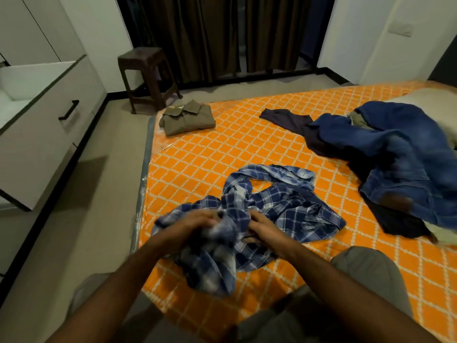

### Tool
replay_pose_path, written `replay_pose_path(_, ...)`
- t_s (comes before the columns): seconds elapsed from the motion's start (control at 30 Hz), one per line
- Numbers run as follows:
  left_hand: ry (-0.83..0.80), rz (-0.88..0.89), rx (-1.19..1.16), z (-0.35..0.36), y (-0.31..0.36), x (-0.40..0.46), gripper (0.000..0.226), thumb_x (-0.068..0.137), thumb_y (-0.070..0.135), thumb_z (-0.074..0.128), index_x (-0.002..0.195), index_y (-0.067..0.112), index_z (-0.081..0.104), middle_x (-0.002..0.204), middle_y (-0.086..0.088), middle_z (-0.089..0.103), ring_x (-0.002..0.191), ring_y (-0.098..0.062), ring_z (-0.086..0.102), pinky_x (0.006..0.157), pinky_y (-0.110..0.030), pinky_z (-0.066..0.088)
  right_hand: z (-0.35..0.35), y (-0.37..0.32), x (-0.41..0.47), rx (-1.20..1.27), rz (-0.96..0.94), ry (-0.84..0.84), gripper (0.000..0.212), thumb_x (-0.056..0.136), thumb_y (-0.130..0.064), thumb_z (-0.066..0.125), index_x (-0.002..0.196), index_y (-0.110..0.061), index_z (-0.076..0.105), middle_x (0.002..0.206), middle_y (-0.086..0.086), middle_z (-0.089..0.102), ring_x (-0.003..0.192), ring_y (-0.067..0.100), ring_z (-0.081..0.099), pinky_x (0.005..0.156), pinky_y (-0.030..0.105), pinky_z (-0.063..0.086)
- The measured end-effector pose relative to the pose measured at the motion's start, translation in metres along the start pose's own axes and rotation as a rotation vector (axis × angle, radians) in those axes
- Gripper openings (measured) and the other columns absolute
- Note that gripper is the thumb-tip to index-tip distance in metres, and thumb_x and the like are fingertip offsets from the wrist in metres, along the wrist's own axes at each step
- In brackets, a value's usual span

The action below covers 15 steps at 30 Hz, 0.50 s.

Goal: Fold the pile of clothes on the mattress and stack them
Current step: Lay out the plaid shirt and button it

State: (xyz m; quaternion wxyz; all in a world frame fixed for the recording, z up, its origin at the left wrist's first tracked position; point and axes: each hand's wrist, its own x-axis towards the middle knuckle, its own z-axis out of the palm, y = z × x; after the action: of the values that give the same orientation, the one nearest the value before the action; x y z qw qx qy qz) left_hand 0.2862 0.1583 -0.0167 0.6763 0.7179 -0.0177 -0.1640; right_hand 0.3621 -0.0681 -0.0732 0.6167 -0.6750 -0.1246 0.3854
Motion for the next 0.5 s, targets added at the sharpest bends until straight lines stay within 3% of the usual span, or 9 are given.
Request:
replay_pose_path(0.07,-0.274,-0.011,0.462,0.017,-0.005,0.006,0.019,0.098,0.015,0.061,0.099,0.001,0.073,0.09,0.005,0.069,0.085,-0.002,0.065,0.082,-0.024,0.049,0.008,-0.004,0.005,0.194,0.059,0.001,0.031,0.096,-0.03,0.066,0.124,-0.018,0.06,0.116,0.015,0.07,0.1,0.031,0.068,0.084,0.039,0.056)
replay_pose_path(0.13,-0.368,0.074,0.626,0.023,-0.012,0.009,0.021,0.102,0.021,0.057,0.105,0.008,0.073,0.095,0.01,0.072,0.088,-0.008,0.068,0.082,-0.026,0.051,0.009,-0.002,0.009,0.282,0.04,0.039,0.045,0.088,-0.029,0.076,0.123,-0.005,0.063,0.123,0.021,0.068,0.108,0.039,0.066,0.093,0.05,0.053)
replay_pose_path(0.2,-0.226,0.088,0.541,0.019,-0.013,0.009,0.02,0.103,0.02,0.056,0.106,0.009,0.072,0.096,0.006,0.074,0.088,-0.011,0.07,0.079,-0.029,0.054,0.002,0.0,0.006,0.419,0.007,0.109,0.059,0.082,-0.034,0.081,0.127,-0.001,0.063,0.13,0.029,0.061,0.113,0.044,0.062,0.102,0.058,0.047)
replay_pose_path(0.27,0.013,0.151,0.533,0.007,-0.015,0.009,0.016,0.103,0.019,0.055,0.103,0.013,0.071,0.097,0.004,0.074,0.088,-0.011,0.071,0.08,-0.031,0.056,-0.015,0.0,0.001,0.588,-0.023,0.247,0.042,0.097,-0.028,0.064,0.13,-0.003,0.063,0.129,0.026,0.064,0.117,0.045,0.062,0.106,0.062,0.045)
replay_pose_path(0.37,0.305,0.187,0.984,-0.02,-0.03,0.017,0.01,0.1,0.026,0.058,0.108,0.024,0.065,0.105,0.006,0.067,0.091,-0.01,0.063,0.081,-0.039,0.054,-0.052,0.003,-0.009,0.532,-0.076,0.574,0.023,0.105,-0.015,0.049,0.12,-0.008,0.064,0.113,0.018,0.07,0.099,0.037,0.068,0.088,0.053,0.055)
replay_pose_path(0.43,0.287,0.038,1.149,-0.029,-0.046,0.023,0.026,0.097,0.035,0.061,0.121,0.024,0.057,0.119,0.002,0.059,0.098,-0.016,0.057,0.084,-0.042,0.051,-0.074,0.012,-0.013,0.286,-0.028,0.851,0.025,0.104,-0.003,0.043,0.124,-0.008,0.056,0.111,0.016,0.063,0.087,0.03,0.061,0.074,0.046,0.051)
replay_pose_path(0.5,0.229,-0.077,1.214,-0.025,-0.064,0.029,0.045,0.094,0.045,0.062,0.132,0.026,0.047,0.133,0.001,0.05,0.109,-0.02,0.053,0.089,-0.043,0.048,-0.083,0.022,-0.019,0.11,0.0,0.955,0.035,0.1,0.004,0.045,0.133,-0.007,0.044,0.117,0.016,0.055,0.085,0.025,0.055,0.07,0.045,0.048)
